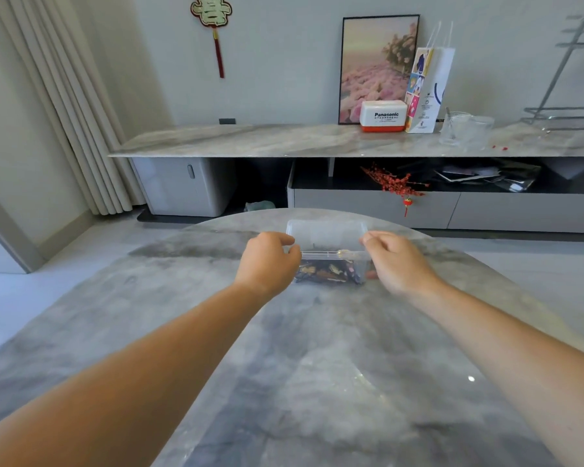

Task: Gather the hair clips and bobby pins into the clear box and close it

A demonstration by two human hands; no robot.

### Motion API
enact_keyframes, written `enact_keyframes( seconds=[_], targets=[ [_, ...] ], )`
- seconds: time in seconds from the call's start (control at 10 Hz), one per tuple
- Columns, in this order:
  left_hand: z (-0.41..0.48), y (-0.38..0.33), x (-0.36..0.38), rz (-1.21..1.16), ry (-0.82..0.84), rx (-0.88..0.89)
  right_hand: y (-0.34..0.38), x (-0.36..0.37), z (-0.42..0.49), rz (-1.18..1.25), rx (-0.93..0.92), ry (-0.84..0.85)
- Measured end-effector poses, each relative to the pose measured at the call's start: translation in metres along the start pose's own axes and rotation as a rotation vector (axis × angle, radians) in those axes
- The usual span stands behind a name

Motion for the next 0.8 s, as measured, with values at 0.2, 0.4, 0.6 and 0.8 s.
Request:
enact_keyframes(
  seconds=[0.2,0.4,0.6,0.8],
  targets=[
    [0.011,0.002,-0.001,-0.223,-0.013,-0.171,-0.002,-0.001,-0.003,-0.153,-0.062,0.022],
    [0.019,0.002,-0.004,-0.468,0.11,-0.488,-0.001,-0.005,-0.004,-0.296,-0.127,0.028],
    [0.014,-0.002,-0.003,-0.34,-0.107,-0.281,0.002,-0.006,-0.006,-0.307,-0.114,0.008],
    [0.015,-0.004,-0.001,-0.255,-0.097,-0.216,-0.001,-0.002,0.0,-0.306,-0.106,-0.006]
  ],
)
Point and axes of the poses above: each hand's wrist, its own z-axis towards the middle knuckle, its own x-axis out of the palm, y = z × x, the point moved 2 cm from there along z, towards the middle knuckle, and after that the axes turned 12 degrees about -z, right-handed, at the moved point
